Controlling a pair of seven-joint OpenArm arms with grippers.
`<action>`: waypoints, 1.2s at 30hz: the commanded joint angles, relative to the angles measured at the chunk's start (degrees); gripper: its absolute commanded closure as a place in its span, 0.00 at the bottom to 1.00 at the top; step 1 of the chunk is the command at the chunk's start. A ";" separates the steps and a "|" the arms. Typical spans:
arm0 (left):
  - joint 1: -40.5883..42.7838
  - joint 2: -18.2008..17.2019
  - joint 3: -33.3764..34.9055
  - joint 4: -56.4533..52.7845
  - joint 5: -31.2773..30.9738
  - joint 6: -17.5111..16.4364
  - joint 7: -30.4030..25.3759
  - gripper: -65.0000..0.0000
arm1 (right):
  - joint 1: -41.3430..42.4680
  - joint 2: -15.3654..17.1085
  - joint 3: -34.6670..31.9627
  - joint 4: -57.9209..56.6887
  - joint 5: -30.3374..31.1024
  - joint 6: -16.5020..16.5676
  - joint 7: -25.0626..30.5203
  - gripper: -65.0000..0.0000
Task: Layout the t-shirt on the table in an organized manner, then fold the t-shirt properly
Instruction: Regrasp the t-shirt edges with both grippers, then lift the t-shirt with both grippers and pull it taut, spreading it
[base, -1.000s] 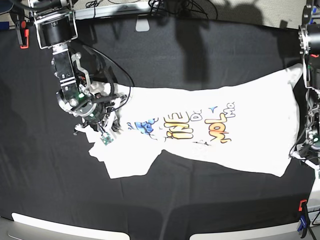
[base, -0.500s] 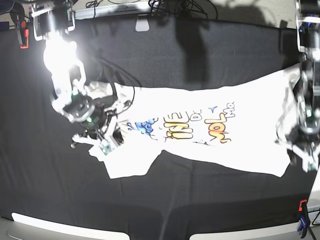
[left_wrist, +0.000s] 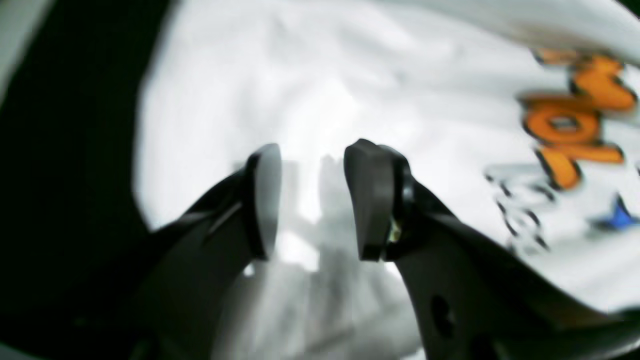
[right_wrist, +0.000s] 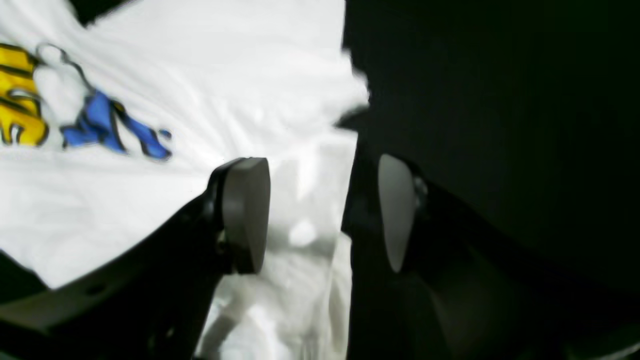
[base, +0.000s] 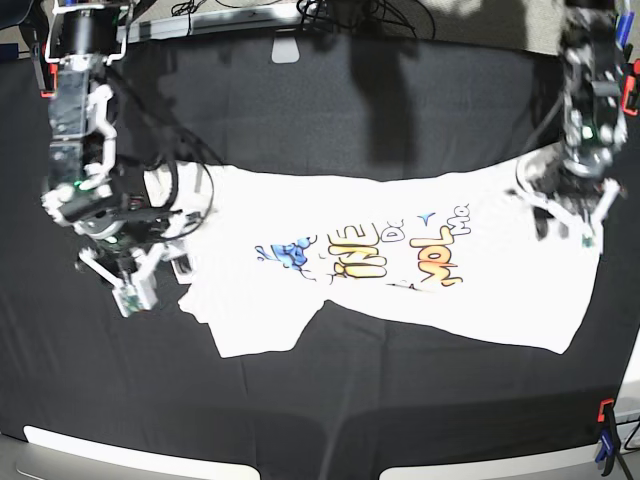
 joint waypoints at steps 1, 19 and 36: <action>-0.31 0.09 -1.33 1.33 -0.52 -1.44 -1.60 0.67 | 2.05 0.52 0.63 -0.72 1.20 -0.04 -0.04 0.48; 0.22 3.06 -5.70 1.31 -4.74 -9.40 -0.09 0.67 | 15.17 -2.60 0.74 -25.27 1.42 0.39 -2.08 0.70; 0.35 3.06 -5.70 1.29 -4.37 -9.40 1.57 0.67 | 4.04 -2.29 1.20 -4.50 1.46 11.34 -8.22 1.00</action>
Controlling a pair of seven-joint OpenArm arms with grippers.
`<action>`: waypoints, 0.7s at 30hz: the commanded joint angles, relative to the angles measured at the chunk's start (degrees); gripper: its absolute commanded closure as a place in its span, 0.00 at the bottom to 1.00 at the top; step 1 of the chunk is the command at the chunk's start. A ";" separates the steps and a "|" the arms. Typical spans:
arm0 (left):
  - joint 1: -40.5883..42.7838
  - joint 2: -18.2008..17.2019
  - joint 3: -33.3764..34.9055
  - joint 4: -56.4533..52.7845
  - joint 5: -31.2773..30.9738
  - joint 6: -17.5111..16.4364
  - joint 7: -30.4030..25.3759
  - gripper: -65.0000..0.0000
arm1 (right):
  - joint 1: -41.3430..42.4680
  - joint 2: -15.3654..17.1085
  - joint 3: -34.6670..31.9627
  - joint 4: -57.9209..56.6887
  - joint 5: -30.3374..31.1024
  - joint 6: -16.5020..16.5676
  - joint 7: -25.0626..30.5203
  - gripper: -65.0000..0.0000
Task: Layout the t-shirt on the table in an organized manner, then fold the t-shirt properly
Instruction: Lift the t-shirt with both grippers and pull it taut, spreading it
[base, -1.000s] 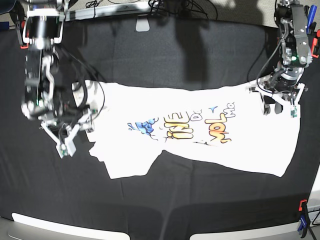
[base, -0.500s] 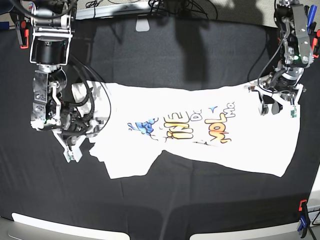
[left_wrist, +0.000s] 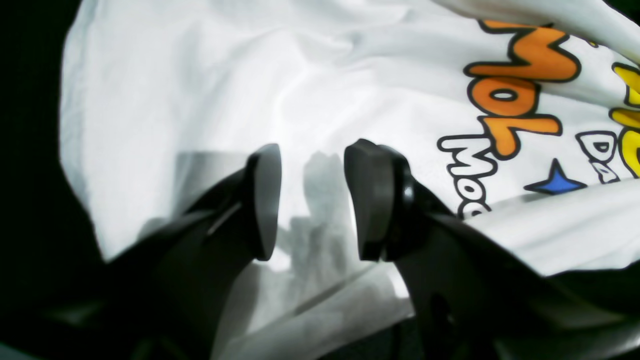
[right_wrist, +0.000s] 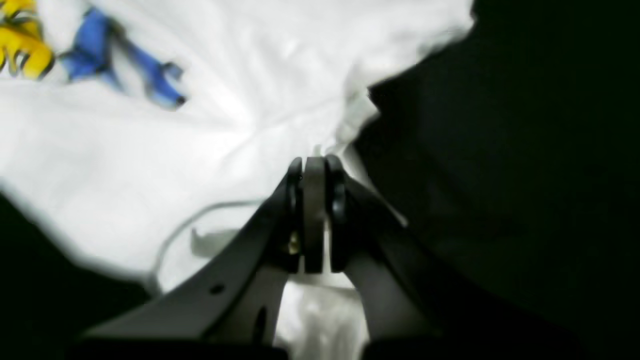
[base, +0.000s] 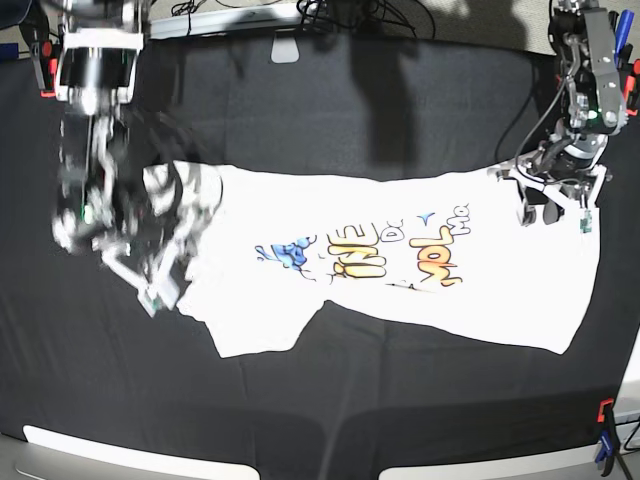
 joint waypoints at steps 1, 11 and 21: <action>-0.50 -0.57 -0.24 1.09 -0.31 -0.20 -1.38 0.67 | -1.57 0.55 0.57 3.91 0.66 0.46 0.52 1.00; -0.50 -0.57 -0.24 1.09 -0.28 -0.22 -1.33 0.67 | -26.69 0.57 8.92 27.47 6.56 4.17 -0.13 1.00; -0.37 -0.87 -0.24 1.09 1.25 -1.73 -0.39 0.67 | -41.88 5.44 18.47 28.87 24.41 4.17 -8.87 1.00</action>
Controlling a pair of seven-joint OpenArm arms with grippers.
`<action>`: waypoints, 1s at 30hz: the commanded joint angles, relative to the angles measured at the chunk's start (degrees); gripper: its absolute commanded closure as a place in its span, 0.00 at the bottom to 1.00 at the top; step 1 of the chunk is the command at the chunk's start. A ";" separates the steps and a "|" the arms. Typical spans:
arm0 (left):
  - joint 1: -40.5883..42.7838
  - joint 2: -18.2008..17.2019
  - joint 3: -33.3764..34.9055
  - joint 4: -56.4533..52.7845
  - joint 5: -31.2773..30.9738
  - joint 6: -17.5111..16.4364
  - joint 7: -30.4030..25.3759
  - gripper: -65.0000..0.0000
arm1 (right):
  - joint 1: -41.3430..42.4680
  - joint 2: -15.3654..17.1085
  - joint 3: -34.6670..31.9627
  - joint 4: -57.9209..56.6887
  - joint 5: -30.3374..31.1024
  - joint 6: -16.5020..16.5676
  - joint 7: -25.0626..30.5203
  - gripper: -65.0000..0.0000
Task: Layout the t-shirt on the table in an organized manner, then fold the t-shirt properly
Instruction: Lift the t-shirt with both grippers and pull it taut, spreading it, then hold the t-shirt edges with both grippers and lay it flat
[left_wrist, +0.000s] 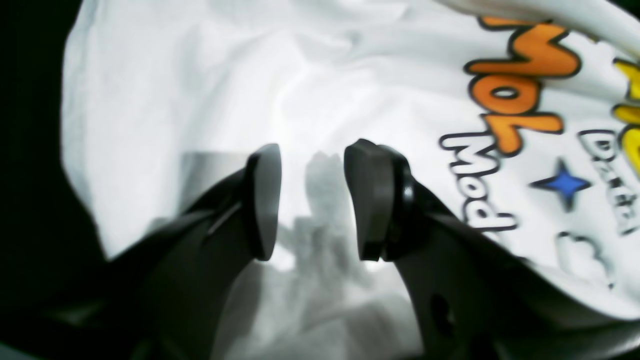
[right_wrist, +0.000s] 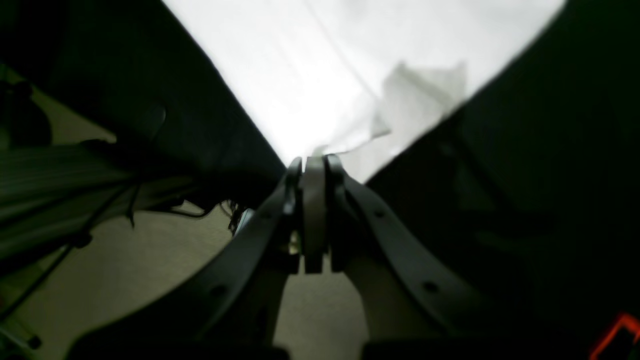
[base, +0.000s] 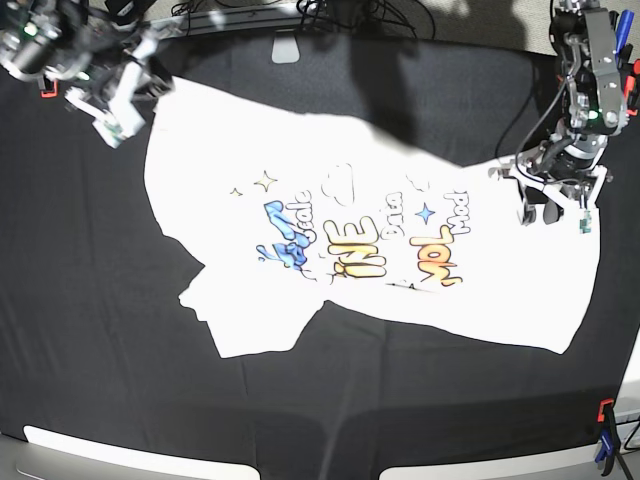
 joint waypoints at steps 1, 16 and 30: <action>-0.11 -0.52 -0.26 1.09 -0.39 -0.83 -0.79 0.67 | -1.22 1.03 1.51 1.20 1.68 0.28 0.22 1.00; 7.89 -10.29 -5.88 1.11 2.32 -3.98 -1.44 0.67 | -3.04 1.44 7.26 1.22 8.44 0.28 2.19 1.00; 15.58 -12.09 -17.86 -0.17 -0.76 -19.12 -1.53 0.61 | -2.89 1.44 7.26 1.20 8.46 0.28 3.63 1.00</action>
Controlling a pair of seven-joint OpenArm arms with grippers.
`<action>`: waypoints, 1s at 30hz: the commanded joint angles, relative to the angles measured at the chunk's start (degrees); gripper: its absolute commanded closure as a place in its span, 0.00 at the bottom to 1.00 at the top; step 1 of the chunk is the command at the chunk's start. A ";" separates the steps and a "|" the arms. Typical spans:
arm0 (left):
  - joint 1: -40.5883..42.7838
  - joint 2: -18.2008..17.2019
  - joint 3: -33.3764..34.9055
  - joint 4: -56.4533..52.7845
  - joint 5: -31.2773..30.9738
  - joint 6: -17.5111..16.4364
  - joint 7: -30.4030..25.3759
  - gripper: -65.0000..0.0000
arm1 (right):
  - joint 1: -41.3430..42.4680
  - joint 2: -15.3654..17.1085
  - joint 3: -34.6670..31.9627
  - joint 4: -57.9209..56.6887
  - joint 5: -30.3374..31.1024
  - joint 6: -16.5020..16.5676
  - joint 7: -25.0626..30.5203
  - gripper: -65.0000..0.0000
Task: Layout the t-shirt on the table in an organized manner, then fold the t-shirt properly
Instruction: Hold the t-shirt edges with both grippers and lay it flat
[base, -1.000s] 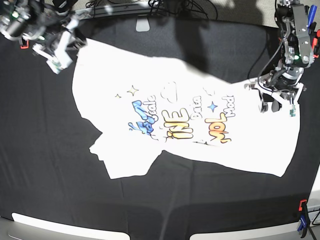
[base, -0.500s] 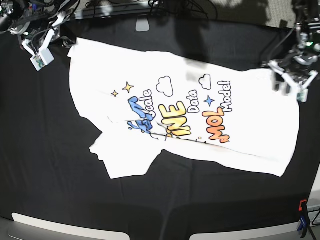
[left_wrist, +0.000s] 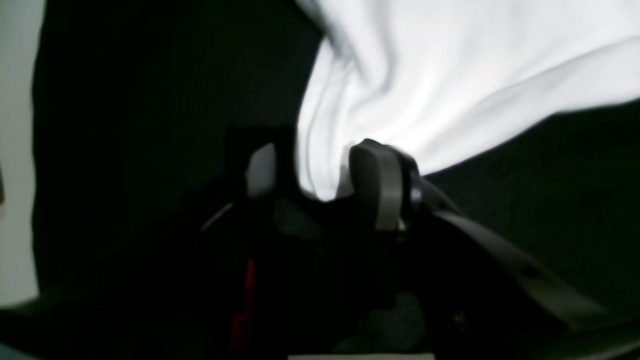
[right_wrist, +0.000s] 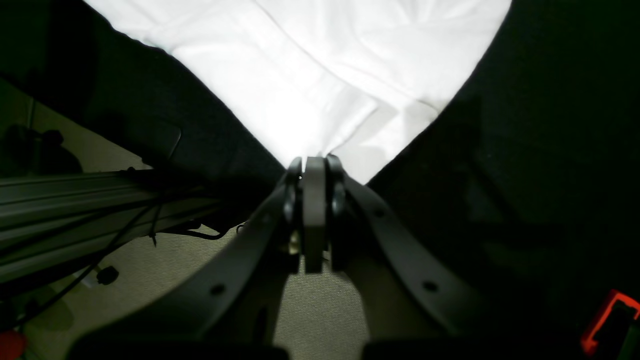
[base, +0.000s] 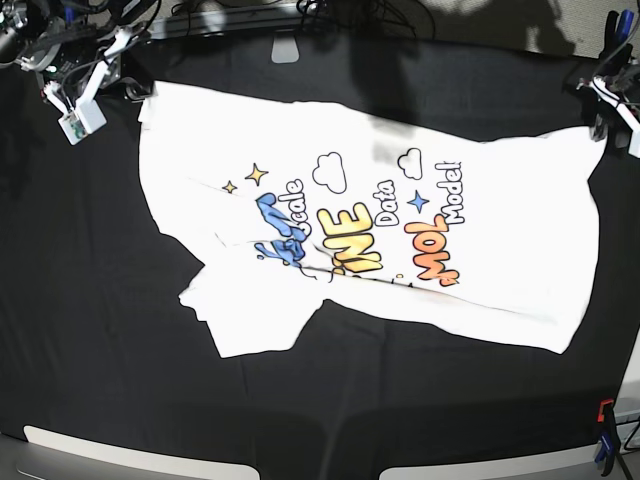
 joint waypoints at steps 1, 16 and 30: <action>-0.57 -1.22 -0.44 -0.22 -0.98 0.22 -1.51 0.61 | -0.04 0.81 0.50 1.03 0.76 0.30 1.07 1.00; -5.07 -2.14 -0.50 -10.47 -31.21 -5.46 20.00 1.00 | -0.04 0.81 0.50 1.05 0.79 0.30 0.52 1.00; -4.96 -6.51 -16.13 -8.02 -57.92 -5.46 41.83 0.97 | -0.04 0.81 0.50 1.05 0.79 0.30 0.68 1.00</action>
